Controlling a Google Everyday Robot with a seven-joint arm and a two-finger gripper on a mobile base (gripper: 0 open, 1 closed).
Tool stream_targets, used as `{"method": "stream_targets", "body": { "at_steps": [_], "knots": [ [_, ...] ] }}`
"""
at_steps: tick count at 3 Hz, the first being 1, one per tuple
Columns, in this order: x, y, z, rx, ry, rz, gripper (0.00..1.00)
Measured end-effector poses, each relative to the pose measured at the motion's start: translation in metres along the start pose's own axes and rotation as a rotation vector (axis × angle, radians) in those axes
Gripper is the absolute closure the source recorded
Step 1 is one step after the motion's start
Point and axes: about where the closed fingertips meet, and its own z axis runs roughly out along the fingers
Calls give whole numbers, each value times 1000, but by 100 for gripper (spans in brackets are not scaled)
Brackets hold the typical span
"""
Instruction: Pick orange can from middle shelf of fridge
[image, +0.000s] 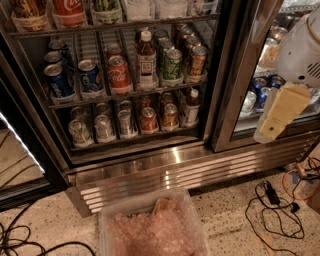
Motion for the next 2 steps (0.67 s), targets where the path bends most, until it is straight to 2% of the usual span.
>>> {"method": "stream_targets", "body": {
  "at_steps": [1, 2],
  "knots": [
    [1, -4, 31, -5, -15, 44, 0],
    [0, -10, 67, 20, -35, 176, 0]
  ]
}}
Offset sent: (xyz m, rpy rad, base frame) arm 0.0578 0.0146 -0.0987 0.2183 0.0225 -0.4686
